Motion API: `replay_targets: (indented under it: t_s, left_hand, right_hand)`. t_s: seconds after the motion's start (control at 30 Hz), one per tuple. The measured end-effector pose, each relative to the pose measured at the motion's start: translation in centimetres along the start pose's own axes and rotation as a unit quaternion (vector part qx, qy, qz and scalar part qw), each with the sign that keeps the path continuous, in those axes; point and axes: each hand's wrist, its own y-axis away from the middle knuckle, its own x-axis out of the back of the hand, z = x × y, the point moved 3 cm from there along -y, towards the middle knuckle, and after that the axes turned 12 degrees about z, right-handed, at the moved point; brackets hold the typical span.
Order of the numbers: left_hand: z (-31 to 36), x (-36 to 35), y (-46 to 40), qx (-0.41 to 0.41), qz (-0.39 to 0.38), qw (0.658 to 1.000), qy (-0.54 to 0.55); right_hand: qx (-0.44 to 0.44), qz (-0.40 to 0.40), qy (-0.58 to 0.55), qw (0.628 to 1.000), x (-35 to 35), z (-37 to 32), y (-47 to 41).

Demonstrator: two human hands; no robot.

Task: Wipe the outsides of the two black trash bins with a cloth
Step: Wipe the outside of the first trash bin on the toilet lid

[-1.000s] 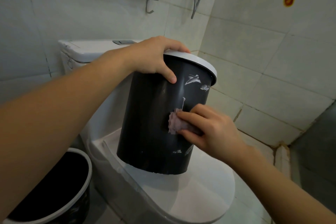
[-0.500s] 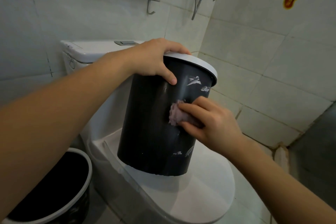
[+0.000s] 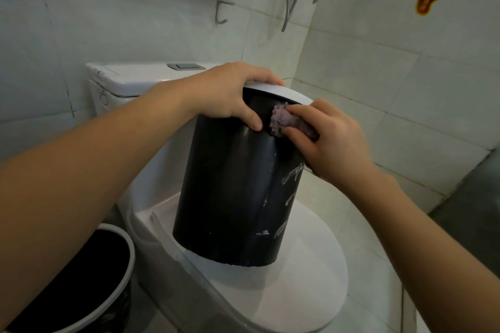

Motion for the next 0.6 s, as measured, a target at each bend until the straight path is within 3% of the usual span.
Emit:
replay_targets:
  t_s: [0.13,0.33,0.5,0.6]
  left_hand:
    - [-0.1,0.1,0.1,0.005,0.005,1.0,0.007]
    - [0.2,-0.2,-0.1,0.004,0.002,1.0,0.007]
    - [-0.3,0.1,0.1,0.01,0.012,1.0,0.014]
    - [-0.4,0.0,0.1,0.01,0.012,1.0,0.016]
  right_hand:
    - [-0.037,-0.009,0.007,0.999,0.7,1.4,0.4]
    - [-0.001,-0.011,-0.02,1.0,0.4,0.2,1.2]
    - [0.086,-0.047,-0.051,0.994,0.2,-1.3,4.4]
    - [0.072,-0.029,-0.036,0.996,0.2,-0.8,3.7]
